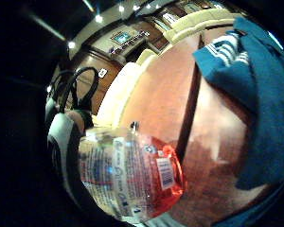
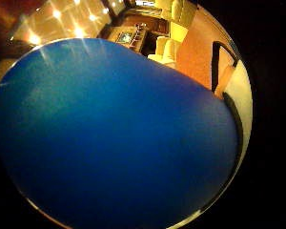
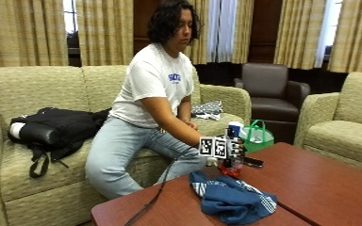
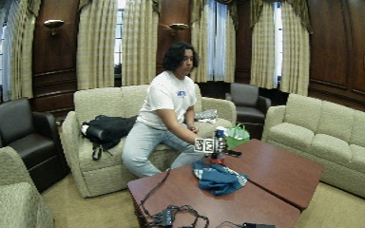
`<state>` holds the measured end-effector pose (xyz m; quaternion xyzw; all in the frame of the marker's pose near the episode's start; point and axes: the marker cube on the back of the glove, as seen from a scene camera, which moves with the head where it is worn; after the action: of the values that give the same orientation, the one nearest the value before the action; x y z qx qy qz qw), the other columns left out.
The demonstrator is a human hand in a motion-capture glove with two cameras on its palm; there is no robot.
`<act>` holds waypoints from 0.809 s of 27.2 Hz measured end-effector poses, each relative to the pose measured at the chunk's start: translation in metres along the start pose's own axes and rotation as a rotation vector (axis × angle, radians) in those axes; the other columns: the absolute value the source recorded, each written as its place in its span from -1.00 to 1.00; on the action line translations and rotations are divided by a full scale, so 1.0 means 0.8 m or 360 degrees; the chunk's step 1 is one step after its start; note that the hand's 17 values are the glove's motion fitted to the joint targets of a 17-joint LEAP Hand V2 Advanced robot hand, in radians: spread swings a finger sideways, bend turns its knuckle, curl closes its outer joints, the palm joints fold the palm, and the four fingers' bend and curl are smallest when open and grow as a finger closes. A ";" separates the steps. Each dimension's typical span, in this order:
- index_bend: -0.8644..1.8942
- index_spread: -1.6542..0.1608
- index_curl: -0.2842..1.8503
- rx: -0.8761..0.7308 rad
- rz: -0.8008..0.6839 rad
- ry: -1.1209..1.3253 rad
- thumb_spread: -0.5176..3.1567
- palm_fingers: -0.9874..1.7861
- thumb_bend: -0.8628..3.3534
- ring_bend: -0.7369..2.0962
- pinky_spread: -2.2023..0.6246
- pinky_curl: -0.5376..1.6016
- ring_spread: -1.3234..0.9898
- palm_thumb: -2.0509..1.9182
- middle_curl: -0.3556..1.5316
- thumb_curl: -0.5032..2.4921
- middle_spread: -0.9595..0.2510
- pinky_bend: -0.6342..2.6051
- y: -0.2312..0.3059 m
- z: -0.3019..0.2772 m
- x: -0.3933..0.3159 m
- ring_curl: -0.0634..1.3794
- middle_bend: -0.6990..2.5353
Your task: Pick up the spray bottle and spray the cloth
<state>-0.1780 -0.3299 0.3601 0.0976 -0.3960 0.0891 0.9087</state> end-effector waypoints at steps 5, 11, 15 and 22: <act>-0.22 0.51 -0.20 -0.0034 -0.0007 0.0003 -0.52 0.68 -0.61 -0.11 0.39 -0.15 -0.03 0.49 -0.08 -0.14 0.25 -0.39 -0.031 0.024 0.001 -0.30 -0.25; -0.21 0.51 -0.20 -0.0023 -0.0006 0.0016 -0.53 0.68 -0.61 -0.11 0.39 -0.15 -0.04 0.49 -0.09 -0.14 0.24 -0.39 -0.045 0.034 0.004 -0.30 -0.25; -0.21 0.51 -0.20 -0.0101 0.0056 0.0015 -0.53 0.67 -0.61 -0.11 0.39 -0.15 -0.04 0.49 -0.09 -0.14 0.25 -0.38 -0.042 0.034 0.004 -0.31 -0.26; -0.24 0.48 -0.21 -0.0359 0.0258 0.0073 -0.47 0.48 -0.61 -0.13 0.45 -0.18 -0.04 0.48 -0.11 -0.15 0.26 -0.47 -0.033 0.022 0.003 -0.32 -0.28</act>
<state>-0.1824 -0.3597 0.3708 -0.0395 -0.3893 0.1195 0.9125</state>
